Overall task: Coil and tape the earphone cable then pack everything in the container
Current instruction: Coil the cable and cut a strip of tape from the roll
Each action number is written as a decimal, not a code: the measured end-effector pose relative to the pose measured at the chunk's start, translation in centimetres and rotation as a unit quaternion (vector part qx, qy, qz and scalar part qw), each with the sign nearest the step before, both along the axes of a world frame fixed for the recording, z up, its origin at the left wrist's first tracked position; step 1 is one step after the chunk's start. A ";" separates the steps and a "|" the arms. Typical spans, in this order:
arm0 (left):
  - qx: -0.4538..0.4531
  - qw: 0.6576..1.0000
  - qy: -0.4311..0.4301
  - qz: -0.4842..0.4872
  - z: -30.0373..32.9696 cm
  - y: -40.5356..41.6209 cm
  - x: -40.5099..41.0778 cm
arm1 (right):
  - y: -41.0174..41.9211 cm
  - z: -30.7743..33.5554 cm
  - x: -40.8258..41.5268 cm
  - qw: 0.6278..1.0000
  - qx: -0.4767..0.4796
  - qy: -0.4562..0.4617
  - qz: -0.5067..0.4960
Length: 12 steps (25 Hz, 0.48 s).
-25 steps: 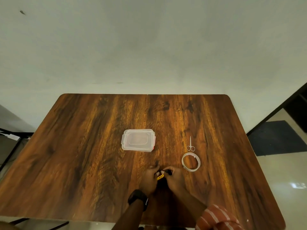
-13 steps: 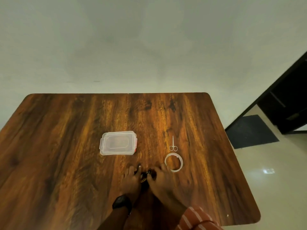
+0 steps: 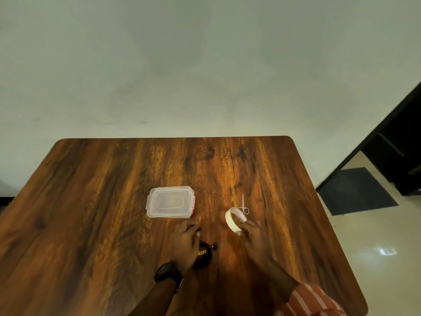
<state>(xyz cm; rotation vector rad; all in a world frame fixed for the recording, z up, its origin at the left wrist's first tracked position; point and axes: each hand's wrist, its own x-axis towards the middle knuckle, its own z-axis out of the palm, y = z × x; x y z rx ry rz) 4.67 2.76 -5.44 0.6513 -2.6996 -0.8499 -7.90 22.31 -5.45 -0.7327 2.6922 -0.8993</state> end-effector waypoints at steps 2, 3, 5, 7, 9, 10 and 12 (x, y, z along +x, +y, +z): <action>0.057 0.995 0.082 -0.003 4.2 1.0 -1.5 | -2.3 2.2 0.5 0.990 -0.118 -0.063 -0.040; 0.088 0.990 0.105 -0.005 6.3 1.3 -2.1 | -3.5 3.6 1.0 0.983 -0.164 -0.078 -0.040; 0.117 0.982 0.148 -0.013 9.4 1.6 -2.8 | -5.0 6.3 1.9 0.971 -0.228 -0.071 -0.006; 0.117 0.975 0.191 -0.009 11.7 1.2 -2.7 | -6.1 8.7 2.4 0.961 -0.271 -0.059 0.020; 0.117 0.965 0.235 0.005 13.3 0.5 -2.5 | -6.8 10.3 2.5 0.953 -0.299 -0.051 0.022; 0.122 0.959 0.256 0.013 13.9 0.2 -2.4 | -7.2 10.9 2.6 0.950 -0.309 -0.051 0.021; 0.140 0.948 0.284 0.035 15.2 -0.3 -2.4 | -7.8 12.0 2.8 0.947 -0.318 -0.036 0.023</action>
